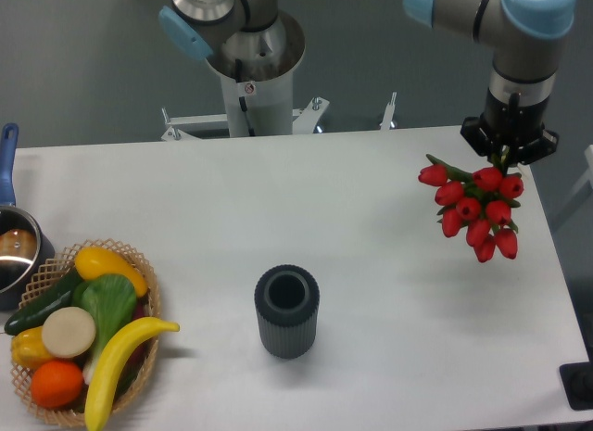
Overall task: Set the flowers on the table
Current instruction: 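Move the gripper holding the red tulips toward the table surface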
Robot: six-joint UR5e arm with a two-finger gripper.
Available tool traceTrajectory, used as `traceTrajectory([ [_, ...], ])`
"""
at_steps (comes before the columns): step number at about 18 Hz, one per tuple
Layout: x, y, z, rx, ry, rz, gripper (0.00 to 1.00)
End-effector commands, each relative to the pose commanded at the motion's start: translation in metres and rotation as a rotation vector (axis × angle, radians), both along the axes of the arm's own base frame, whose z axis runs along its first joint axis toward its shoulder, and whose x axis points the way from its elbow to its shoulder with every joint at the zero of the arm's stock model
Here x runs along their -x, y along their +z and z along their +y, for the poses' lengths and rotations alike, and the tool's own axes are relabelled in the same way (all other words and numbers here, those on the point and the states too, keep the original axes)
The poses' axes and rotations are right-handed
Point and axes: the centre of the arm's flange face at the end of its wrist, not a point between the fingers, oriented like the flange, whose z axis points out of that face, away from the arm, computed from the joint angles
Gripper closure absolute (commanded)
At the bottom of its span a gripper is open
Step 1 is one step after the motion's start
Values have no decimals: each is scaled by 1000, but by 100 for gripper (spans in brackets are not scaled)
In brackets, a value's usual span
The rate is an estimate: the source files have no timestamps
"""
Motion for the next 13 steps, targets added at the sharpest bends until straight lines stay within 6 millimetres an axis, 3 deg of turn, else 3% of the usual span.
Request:
traceTrajectory([
  [6, -11, -14, 24, -4, -15, -14, 100],
  [8, -9, -34, 32, -2, -10, -49, 100],
  [10, -13, -61, 54, 5, 4, -80, 100],
  [13, -17, -90, 85, -7, 26, -52, 87],
])
